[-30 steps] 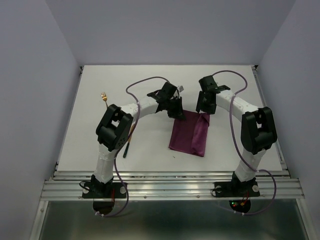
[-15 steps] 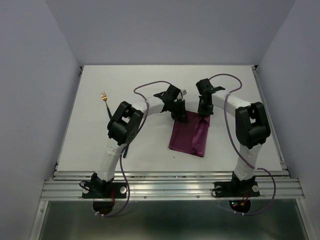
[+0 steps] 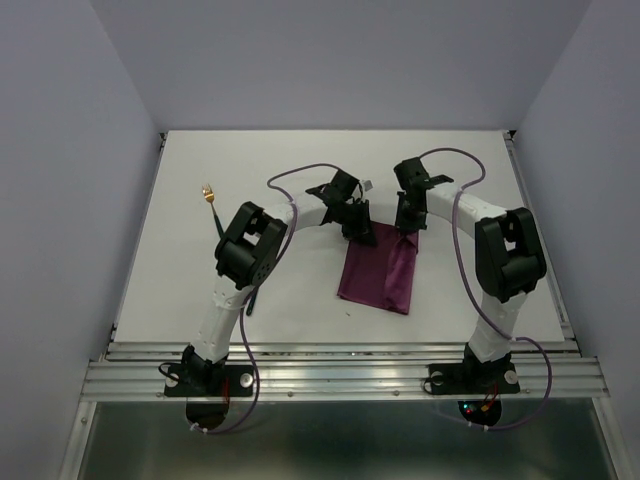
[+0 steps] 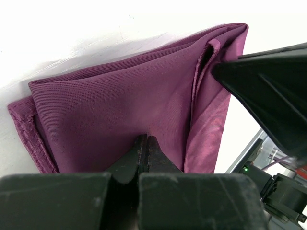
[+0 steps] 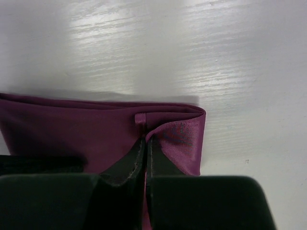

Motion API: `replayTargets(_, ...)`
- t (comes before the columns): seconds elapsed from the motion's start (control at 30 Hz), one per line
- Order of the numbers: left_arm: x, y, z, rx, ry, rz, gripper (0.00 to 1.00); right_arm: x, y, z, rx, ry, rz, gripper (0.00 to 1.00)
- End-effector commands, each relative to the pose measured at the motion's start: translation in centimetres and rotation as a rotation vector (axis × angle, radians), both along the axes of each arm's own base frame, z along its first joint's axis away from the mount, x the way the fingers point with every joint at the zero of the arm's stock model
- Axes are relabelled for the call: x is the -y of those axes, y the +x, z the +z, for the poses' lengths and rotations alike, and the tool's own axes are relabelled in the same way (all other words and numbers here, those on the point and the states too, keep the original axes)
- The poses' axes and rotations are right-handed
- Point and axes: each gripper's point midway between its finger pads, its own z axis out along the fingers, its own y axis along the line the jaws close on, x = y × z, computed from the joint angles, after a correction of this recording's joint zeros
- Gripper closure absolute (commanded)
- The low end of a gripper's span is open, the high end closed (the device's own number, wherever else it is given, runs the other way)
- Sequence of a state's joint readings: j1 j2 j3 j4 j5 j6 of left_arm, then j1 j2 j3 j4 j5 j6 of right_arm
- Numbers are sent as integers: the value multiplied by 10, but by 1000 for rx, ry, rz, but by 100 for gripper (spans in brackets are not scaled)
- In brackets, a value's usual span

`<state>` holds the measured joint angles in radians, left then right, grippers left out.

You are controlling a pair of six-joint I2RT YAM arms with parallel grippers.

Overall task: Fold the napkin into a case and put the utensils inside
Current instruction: Fold the lower triangle-folded napkin at the center of the board.

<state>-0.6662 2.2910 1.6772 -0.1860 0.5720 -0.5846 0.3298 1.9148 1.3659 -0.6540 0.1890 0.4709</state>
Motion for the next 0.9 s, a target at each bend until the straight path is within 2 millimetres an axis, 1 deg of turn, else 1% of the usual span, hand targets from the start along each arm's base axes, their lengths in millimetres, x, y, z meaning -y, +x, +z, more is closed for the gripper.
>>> replayTargets(0.0, -1, -4, -3, -7, -15, -13, 100, -16, 13, 34, 98, 51, 40, 99)
replayTargets(0.23, -1, -7, -5, -19, -27, -13, 100, -21, 15, 38, 114, 58, 38, 99)
replayTargets(0.27, -1, -9, -6, -22, -24, -14, 100, -25, 15, 36, 112, 56, 43, 99)
replayTargets(0.33, -2, -9, -5, -20, -25, -14, 100, -25, 15, 32, 107, 56, 39, 99)
replayTargets(0.43, -2, -10, -6, -23, -25, -14, 100, -28, 20, 30, 118, 68, 45, 99)
replayTargets(0.57, -2, -10, -5, -24, -30, -16, 100, -24, 22, 23, 110, 42, 16, 99)
replayTargets(0.73, -4, -12, -2, -14, -24, -14, 100, -13, 25, 17, 120, -7, -55, 99)
replayTargets(0.87, -6, -12, 4, -6, -28, -11, 100, -13, 26, 11, 113, -10, -64, 99)
